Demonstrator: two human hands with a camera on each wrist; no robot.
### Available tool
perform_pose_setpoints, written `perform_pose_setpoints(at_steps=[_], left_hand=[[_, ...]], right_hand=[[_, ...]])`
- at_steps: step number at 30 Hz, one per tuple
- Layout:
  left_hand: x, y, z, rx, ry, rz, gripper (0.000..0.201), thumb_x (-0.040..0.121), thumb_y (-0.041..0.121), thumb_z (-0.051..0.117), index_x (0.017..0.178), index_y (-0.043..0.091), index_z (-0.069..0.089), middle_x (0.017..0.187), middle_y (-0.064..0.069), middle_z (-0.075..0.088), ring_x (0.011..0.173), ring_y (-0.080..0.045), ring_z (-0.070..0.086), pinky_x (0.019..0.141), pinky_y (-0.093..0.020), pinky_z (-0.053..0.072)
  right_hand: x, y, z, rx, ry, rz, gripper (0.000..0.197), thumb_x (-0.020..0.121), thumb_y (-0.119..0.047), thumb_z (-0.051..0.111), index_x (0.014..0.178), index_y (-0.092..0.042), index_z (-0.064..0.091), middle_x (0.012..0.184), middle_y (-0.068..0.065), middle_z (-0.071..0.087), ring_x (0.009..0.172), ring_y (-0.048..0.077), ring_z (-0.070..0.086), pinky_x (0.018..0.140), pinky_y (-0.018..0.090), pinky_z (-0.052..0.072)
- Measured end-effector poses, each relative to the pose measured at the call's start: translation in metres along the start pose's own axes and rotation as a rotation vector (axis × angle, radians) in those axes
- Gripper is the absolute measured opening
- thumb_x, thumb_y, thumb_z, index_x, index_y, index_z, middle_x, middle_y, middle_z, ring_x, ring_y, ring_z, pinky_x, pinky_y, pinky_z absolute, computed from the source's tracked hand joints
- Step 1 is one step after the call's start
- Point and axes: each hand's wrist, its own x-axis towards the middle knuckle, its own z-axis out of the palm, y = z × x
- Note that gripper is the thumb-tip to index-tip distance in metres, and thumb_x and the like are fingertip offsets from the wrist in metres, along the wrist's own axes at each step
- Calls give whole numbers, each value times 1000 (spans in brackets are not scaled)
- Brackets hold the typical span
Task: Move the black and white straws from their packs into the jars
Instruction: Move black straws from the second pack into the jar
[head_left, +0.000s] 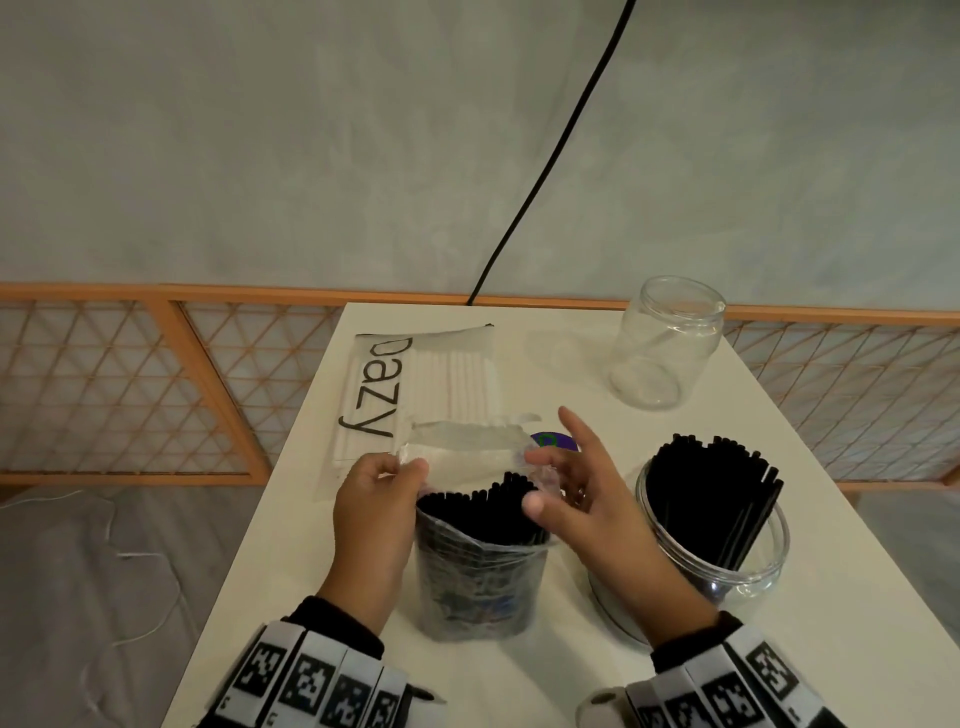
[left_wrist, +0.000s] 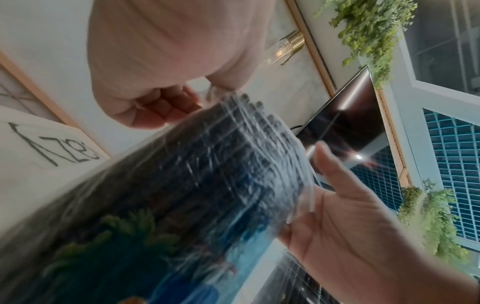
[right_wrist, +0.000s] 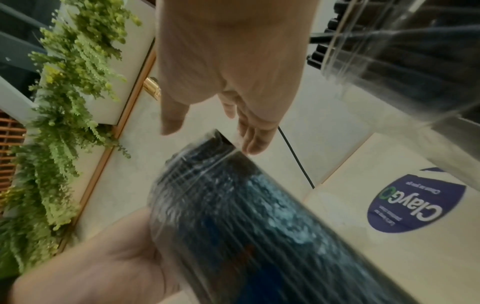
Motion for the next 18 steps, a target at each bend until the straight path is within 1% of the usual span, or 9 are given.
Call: perform_pose_setpoints(at_steps=[3,6,7,9,11,13,14,16,18], left_hand=[[-3,-2,2,-38,8,-8,22,89,2,47,102,19,48,71,-2,63,67,-13,58,61,-24,42],[-8,-4,2,-48,-33,57,18,94,8,42,99,21,52,75,-2,67,76,-17,62,63,-20,46],[-10,-7,0,-61,-55,79,16,96,15,42,95,22,56,76,-1,69,79,-18,64,64,-17,48],[-15,-12,-3,-65,-156,112,23,90,46,47,98,28,59,86,5,71,89,-14,66,72,-17,50],[-18,-19,-8,-75,-299,120,67,60,71,64,113,33,49,93,11,72,95,-7,66,75,-18,52],[-20,-32,-10,-114,-412,88,118,28,66,83,129,37,30,99,8,69,98,-3,65,75,-16,52],[-22,-39,-10,-140,-460,62,137,17,60,87,134,41,18,108,11,63,101,1,64,77,-15,52],[-25,-52,-7,-205,-492,50,147,13,47,92,130,53,3,114,21,55,102,10,59,81,-14,51],[-26,-64,-3,-249,-471,39,147,14,39,95,124,58,0,115,26,52,105,11,58,83,-16,51]], right_hand=[[-8,9,2,-29,-108,50,111,36,-63,84,128,-59,21,137,-23,40,126,-2,42,106,24,36],[-10,17,5,-41,-167,65,117,37,-57,87,131,-56,17,144,-23,32,130,-5,37,109,22,33],[-11,20,7,-44,-176,71,118,38,-54,88,132,-55,16,143,-23,34,129,-7,38,110,22,32],[-13,29,10,-33,-178,100,121,39,-47,90,131,-55,13,137,-25,39,127,-8,41,112,28,32],[-15,41,13,-16,-172,114,125,41,-43,91,132,-56,6,133,-28,46,127,-3,43,111,35,34],[-16,50,15,-40,-144,111,132,43,-39,91,140,-48,3,128,-27,53,126,2,47,108,36,38],[-16,51,16,-60,-130,110,133,43,-35,91,145,-38,6,125,-22,57,123,3,50,105,36,42],[-15,53,18,-58,-128,120,113,44,-30,88,139,-20,28,116,-12,63,114,4,57,95,28,49],[-15,54,20,-55,-198,130,83,49,-25,84,123,-19,47,110,-6,67,107,7,62,87,22,50]])
